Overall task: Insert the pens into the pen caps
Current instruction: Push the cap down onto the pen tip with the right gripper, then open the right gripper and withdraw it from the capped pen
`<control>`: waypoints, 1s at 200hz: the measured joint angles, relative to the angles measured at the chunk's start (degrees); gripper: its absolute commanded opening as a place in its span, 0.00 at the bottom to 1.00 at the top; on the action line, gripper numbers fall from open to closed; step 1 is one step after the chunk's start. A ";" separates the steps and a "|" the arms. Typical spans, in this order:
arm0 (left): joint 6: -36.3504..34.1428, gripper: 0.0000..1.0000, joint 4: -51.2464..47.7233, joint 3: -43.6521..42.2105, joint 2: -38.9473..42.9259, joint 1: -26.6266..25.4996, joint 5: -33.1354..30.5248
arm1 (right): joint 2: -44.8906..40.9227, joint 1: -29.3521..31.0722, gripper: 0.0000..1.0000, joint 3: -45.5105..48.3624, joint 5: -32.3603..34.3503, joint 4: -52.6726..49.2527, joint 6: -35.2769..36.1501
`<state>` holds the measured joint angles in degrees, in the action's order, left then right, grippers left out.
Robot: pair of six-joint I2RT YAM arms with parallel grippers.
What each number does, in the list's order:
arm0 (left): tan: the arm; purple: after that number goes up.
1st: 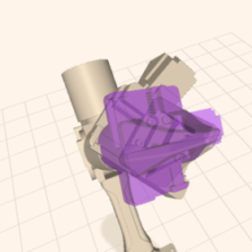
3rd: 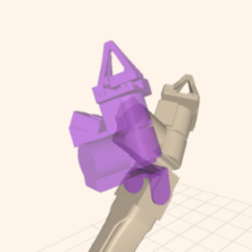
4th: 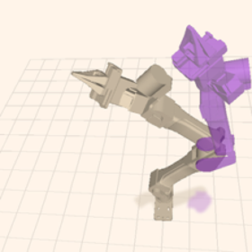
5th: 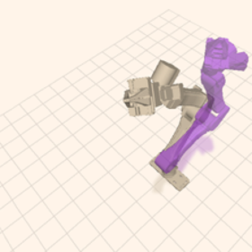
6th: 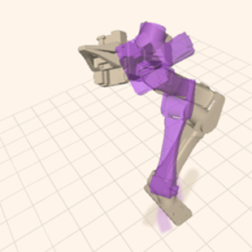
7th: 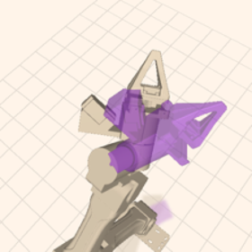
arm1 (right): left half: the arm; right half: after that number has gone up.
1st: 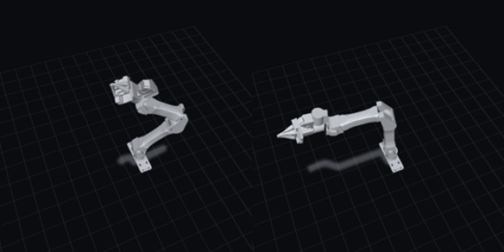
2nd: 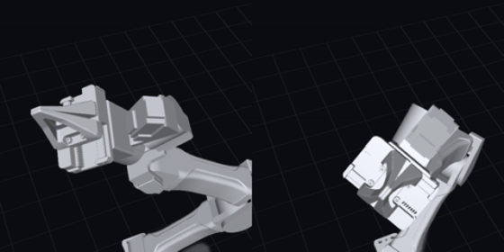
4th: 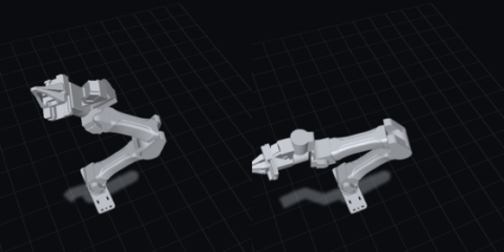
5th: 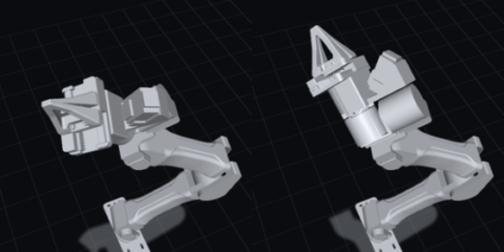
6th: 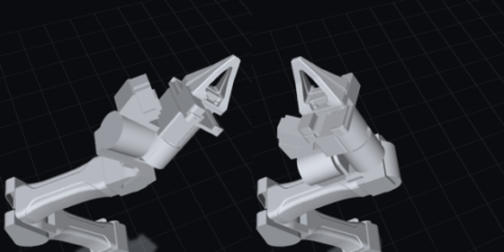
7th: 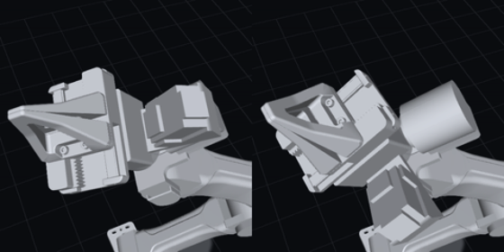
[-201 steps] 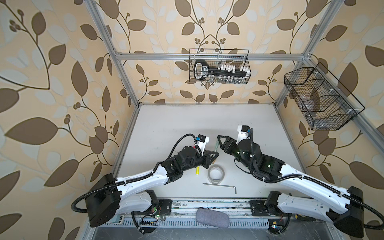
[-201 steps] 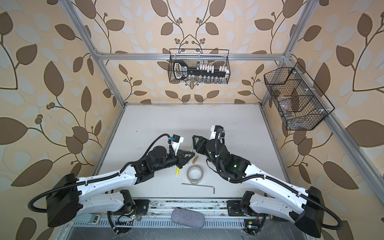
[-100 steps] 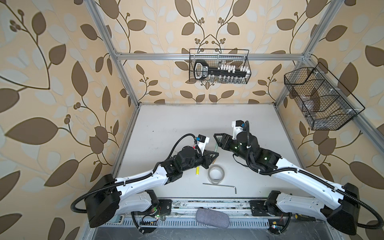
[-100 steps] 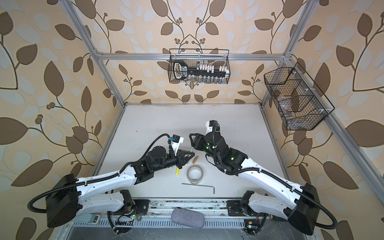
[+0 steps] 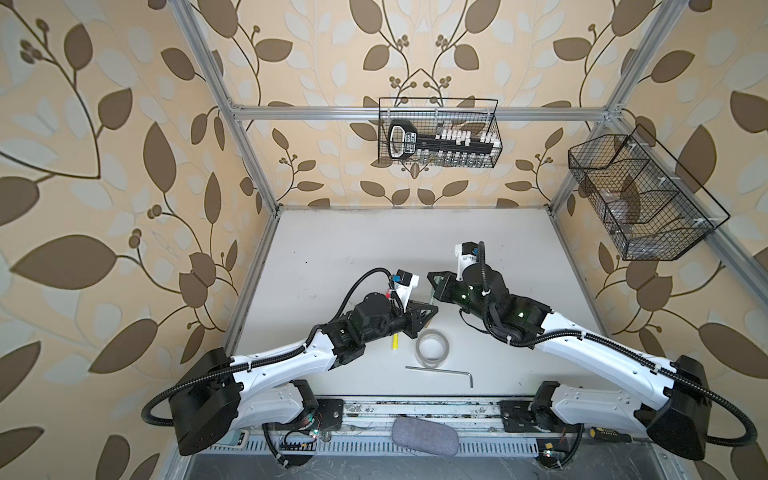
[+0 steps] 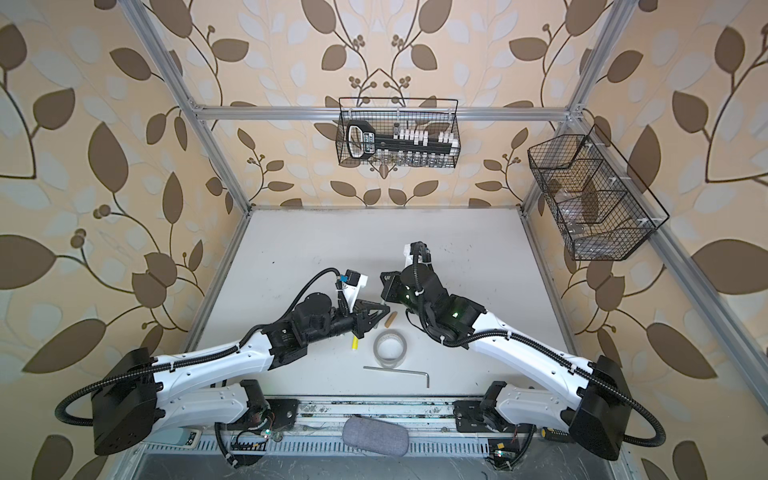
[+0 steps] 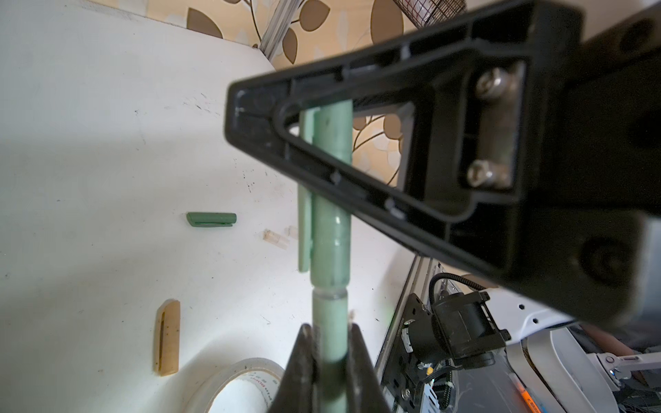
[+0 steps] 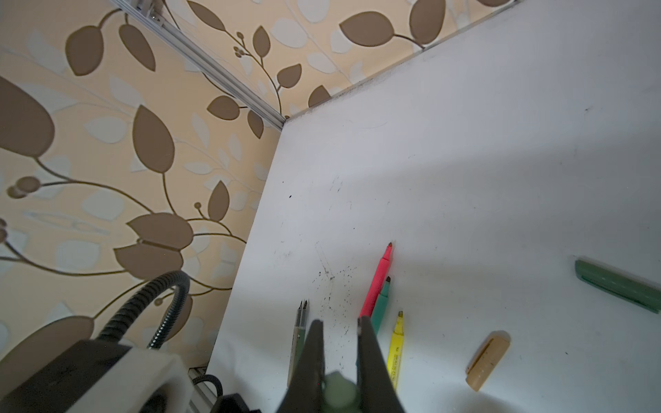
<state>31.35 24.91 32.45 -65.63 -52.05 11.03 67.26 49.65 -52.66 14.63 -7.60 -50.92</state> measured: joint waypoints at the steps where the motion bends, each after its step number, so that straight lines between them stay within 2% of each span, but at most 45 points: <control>1: -0.02 0.00 -0.02 0.02 0.00 0.00 -0.02 | 0.00 0.07 0.00 0.00 0.09 0.00 0.02; 48: -4.79 0.00 -7.69 4.07 0.02 -0.79 -4.59 | 0.13 4.00 0.00 1.03 9.27 2.45 -0.04; 89: -7.23 0.00 -17.86 7.87 1.99 -1.05 -6.93 | -0.15 7.13 0.00 5.84 14.62 12.46 -0.72; 162: -5.88 0.00 -21.09 8.57 3.17 4.70 7.15 | -0.52 12.13 0.00 12.90 20.61 27.93 1.20; 200: -6.21 0.00 -23.61 8.92 4.35 5.99 11.04 | -0.04 15.67 0.00 13.11 26.08 29.35 0.52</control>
<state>25.15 1.30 41.36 -61.28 -46.06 22.06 67.22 65.32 -39.55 40.71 21.76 -50.39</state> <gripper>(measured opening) 0.120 0.115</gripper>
